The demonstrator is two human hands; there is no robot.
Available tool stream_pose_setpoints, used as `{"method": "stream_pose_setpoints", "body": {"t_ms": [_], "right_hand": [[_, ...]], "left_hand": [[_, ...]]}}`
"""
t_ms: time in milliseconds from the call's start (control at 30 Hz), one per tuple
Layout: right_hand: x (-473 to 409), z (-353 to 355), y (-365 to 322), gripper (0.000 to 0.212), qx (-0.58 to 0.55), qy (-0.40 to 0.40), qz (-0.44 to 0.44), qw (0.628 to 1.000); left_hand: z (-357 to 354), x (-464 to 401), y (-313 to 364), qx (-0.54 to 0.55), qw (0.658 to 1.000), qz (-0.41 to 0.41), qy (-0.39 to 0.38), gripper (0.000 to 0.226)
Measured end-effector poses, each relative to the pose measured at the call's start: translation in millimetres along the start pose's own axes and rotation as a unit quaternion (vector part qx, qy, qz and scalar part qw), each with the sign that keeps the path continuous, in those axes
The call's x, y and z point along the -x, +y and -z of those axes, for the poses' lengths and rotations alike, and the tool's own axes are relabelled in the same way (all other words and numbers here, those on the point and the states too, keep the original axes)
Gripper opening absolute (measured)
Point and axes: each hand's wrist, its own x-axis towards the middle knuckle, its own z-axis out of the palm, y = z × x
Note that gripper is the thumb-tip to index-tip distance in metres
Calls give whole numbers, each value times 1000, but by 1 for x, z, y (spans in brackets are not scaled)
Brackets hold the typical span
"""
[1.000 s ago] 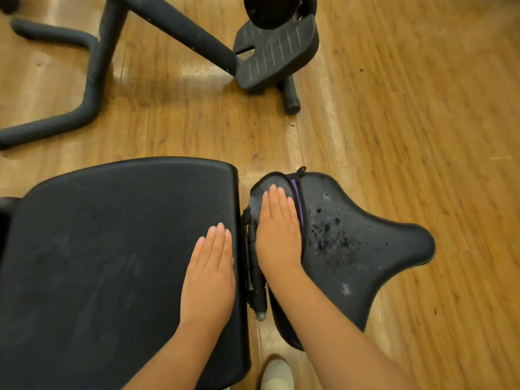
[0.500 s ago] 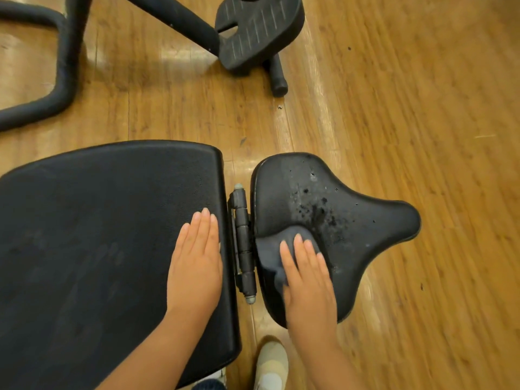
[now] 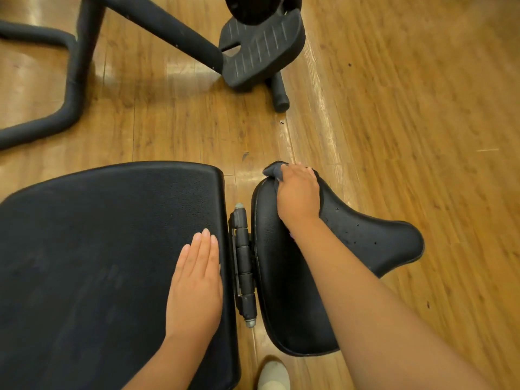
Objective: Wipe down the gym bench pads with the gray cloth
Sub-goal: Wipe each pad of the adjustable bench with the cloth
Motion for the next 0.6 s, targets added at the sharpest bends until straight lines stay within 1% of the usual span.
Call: {"method": "stream_pose_setpoints", "body": {"t_ms": [67, 167, 200, 300, 400, 500, 567, 600], "right_hand": [[-2, 1, -2, 35, -8, 24, 4, 1000], [13, 4, 1, 35, -27, 10, 36, 999], [25, 5, 0, 39, -28, 0, 48, 998], [89, 6, -2, 57, -19, 0, 87, 996], [165, 0, 4, 65, -48, -5, 84, 995], [231, -7, 16, 59, -45, -16, 96, 994], [259, -11, 27, 45, -22, -15, 114, 993], [264, -12, 32, 42, -16, -13, 111, 994]], "left_hand": [[0, 1, 0, -3, 1000, 0, 1, 53], [1, 2, 1, -3, 1000, -2, 3, 52], [2, 2, 1, -2, 1000, -2, 3, 52], [2, 1, 1, 1, 1000, 2, 1, 52], [2, 0, 5, 2, 1000, 14, 4, 50], [5, -4, 20, 32, 998, 50, 11, 52], [5, -8, 37, 40, 999, 30, 8, 51], [3, -11, 48, 42, 999, 9, 3, 51]]}}
